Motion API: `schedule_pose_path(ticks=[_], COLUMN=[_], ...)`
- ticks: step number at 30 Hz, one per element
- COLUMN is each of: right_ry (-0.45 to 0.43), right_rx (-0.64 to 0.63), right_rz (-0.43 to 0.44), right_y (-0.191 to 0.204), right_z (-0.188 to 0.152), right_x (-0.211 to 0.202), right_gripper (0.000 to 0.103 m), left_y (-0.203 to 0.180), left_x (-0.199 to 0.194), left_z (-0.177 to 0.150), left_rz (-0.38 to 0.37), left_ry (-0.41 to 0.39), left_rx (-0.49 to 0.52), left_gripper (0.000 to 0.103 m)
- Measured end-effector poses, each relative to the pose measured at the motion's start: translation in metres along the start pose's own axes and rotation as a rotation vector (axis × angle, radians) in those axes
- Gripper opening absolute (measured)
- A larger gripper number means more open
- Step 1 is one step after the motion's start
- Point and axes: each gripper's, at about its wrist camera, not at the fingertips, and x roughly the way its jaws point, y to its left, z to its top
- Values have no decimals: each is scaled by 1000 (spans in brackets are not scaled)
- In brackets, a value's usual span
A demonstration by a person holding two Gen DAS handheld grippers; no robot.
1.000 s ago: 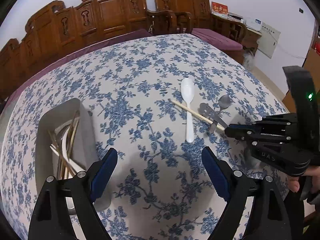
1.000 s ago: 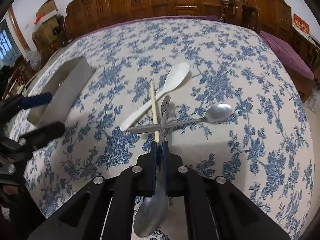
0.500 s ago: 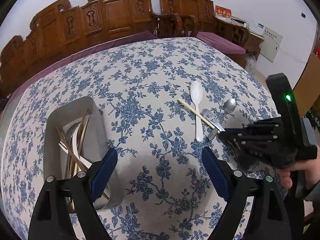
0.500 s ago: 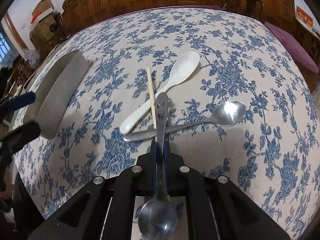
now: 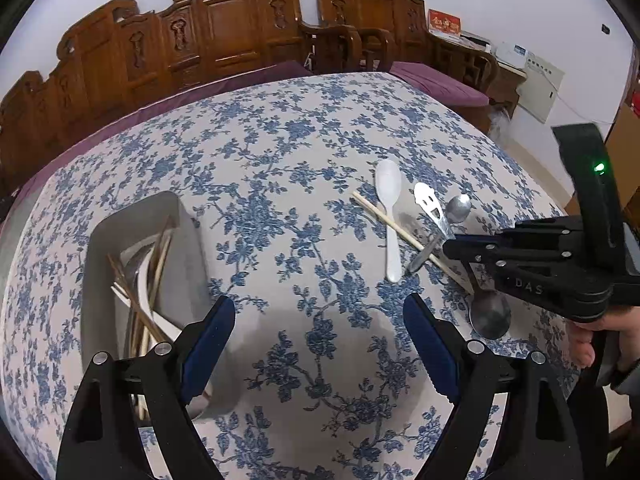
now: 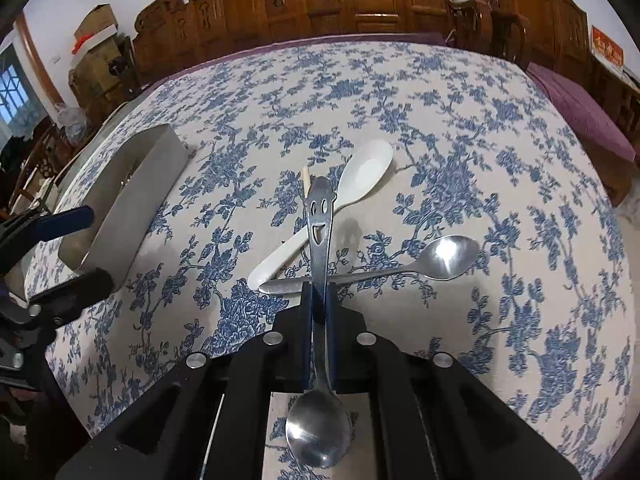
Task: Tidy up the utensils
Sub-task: 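Grasp a metal spoon with the right gripper from the utensil pile, then grasp a second metal spoon with the left gripper while the right gripper holds its spoon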
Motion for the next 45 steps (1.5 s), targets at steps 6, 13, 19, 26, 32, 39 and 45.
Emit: schedule_pose_path(ticks=[6,13,19,26,32,39,45], right_ry=[-23,-40,-57,-67,-60,-61,-59], right_rx=[3,73,113,136,135,136,127], right_rz=[-8,-26,-10,19,26,25,29], right_y=[-18,-55,-75,-82,-84,-84,-81], right_z=[-9,-27,-36,-35,-36,-36,-36], right_x=[-25,-37,-46,-47,-44,-45,-44], right_gripper=[2,2,2,2,2,2,2], left_y=[-20,-56,-87,-116,-119,-121,-123], left_x=[17,44,77,109,128,130,130], left_z=[8,28,46,58,65,67,67], left_rz=[-20,-58,-81,-91,-75,-92,-143], left_ry=[19,33,83,175,227,237,254], left_rx=[40,114,204,307,313,305,290], left_gripper=[83,80,62,45,34,31,4])
